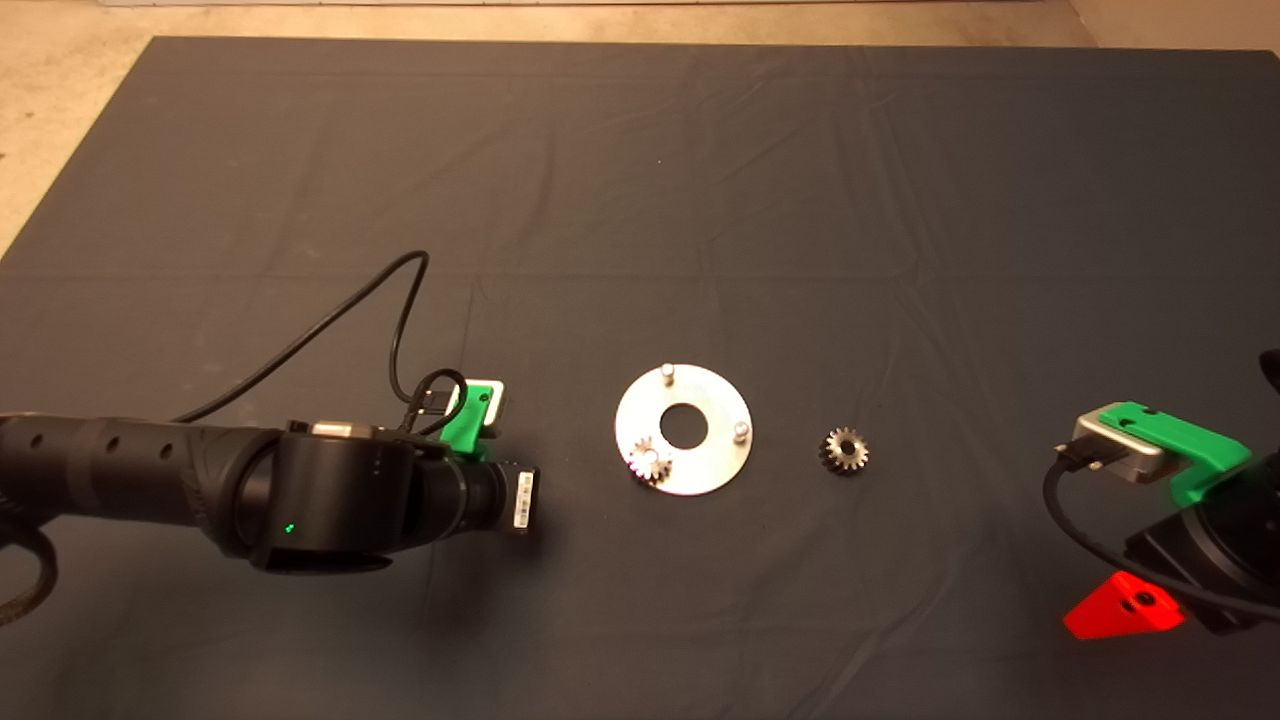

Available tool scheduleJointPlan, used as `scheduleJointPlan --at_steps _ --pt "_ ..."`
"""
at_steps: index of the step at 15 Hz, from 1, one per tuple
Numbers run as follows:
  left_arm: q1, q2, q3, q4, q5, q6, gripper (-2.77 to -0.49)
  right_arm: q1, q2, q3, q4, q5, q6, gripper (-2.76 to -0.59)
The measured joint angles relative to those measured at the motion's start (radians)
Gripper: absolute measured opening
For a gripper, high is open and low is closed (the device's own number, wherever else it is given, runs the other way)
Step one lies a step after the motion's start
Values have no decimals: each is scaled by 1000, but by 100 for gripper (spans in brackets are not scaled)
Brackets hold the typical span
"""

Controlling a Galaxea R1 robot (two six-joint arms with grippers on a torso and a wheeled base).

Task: Install three planetary gears onto the carrier pins

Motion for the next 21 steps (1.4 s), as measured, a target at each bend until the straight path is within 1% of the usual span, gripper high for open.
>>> scheduleJointPlan --at_steps 3,4,5,6,8,9,10,12,13,14,15,16,18,19,20,21 --pt "0 3 0 0 3 9 -235 0 0 0 0 -1 0 -61" --pt "-3 11 0 -1 2 12 -235 0 0 0 0 0 0 -61" --pt "-12 22 0 -2 1 15 -235 0 0 0 0 0 0 -61" --pt "-39 35 0 -11 2 16 -236 0 0 0 0 0 0 -61" --pt "-119 70 0 -15 2 18 -236 0 0 0 0 1 0 -61" --pt "-150 88 0 -24 1 22 -236 0 0 0 0 1 0 -61" --pt "-168 100 -1 -34 -1 27 -236 0 0 0 0 0 0 -61" --pt "-193 110 -10 -69 -1 34 -236 0 0 0 0 -1 0 -61" --pt "-213 120 -18 -88 2 37 -236 0 0 0 0 0 0 -61" --pt "-231 137 -35 -104 9 50 -236 0 0 0 0 1 0 -61" --pt "-247 167 -55 -120 16 60 -236 0 0 0 0 1 0 -61" --pt "-255 206 -70 -130 14 71 -237 0 0 0 0 1 0 -61" --pt "-263 276 -98 -162 -1 79 -237 0 0 0 0 -1 0 -61" --pt "-267 304 -119 -173 -6 80 -237 0 0 0 0 -1 0 -61" --pt "-273 329 -143 -186 -3 81 -237 0 0 0 0 -1 0 -61" --pt "-280 345 -167 -191 0 85 -237 0 0 0 0 -1 0 -61"
